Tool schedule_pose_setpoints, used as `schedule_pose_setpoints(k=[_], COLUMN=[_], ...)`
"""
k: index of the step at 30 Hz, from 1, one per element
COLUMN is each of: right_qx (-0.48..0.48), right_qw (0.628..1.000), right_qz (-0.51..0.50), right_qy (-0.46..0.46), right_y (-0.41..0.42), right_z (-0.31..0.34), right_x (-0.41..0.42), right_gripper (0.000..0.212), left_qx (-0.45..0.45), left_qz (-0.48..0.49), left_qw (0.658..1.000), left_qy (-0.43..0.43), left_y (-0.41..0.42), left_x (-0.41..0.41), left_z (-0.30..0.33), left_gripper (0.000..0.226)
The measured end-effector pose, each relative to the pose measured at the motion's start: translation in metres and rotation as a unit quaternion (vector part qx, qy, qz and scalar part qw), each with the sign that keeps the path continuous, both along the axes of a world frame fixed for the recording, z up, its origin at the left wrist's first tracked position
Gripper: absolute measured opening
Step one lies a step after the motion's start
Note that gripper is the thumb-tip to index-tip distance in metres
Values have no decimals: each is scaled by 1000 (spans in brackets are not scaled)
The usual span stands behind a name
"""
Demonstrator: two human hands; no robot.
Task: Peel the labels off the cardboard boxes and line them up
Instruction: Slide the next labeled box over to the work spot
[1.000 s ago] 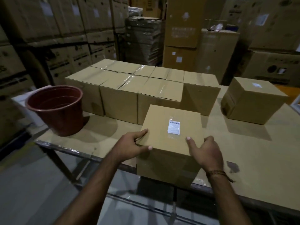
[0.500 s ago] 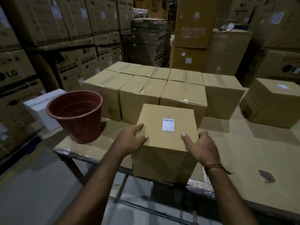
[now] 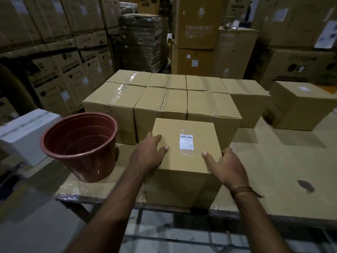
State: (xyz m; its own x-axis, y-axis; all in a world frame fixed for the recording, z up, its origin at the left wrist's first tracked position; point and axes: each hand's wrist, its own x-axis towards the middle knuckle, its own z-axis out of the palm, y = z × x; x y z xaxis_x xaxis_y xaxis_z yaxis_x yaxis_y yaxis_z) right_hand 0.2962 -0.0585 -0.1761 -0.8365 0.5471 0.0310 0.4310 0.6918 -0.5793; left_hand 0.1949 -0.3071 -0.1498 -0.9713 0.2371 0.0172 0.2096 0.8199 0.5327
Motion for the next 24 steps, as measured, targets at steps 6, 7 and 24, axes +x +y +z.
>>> schedule_pose_setpoints(k=[6,7,24], right_qx=[161,148,162], right_qw=[985,984,964], right_qz=[7,23,201], right_qy=[59,93,71], right_y=[-1,-2,9], right_z=[28,30,26], right_x=[-24,-31,-97], right_gripper=[67,58,44], left_qx=[6,3,12], left_qz=[-30,-32,-87], left_qw=[998,997,994], left_qy=[62,65,59], left_y=[20,22,16], left_x=[-30,-34,-46], left_z=[-9,-11,-12], left_gripper=[56,64,64])
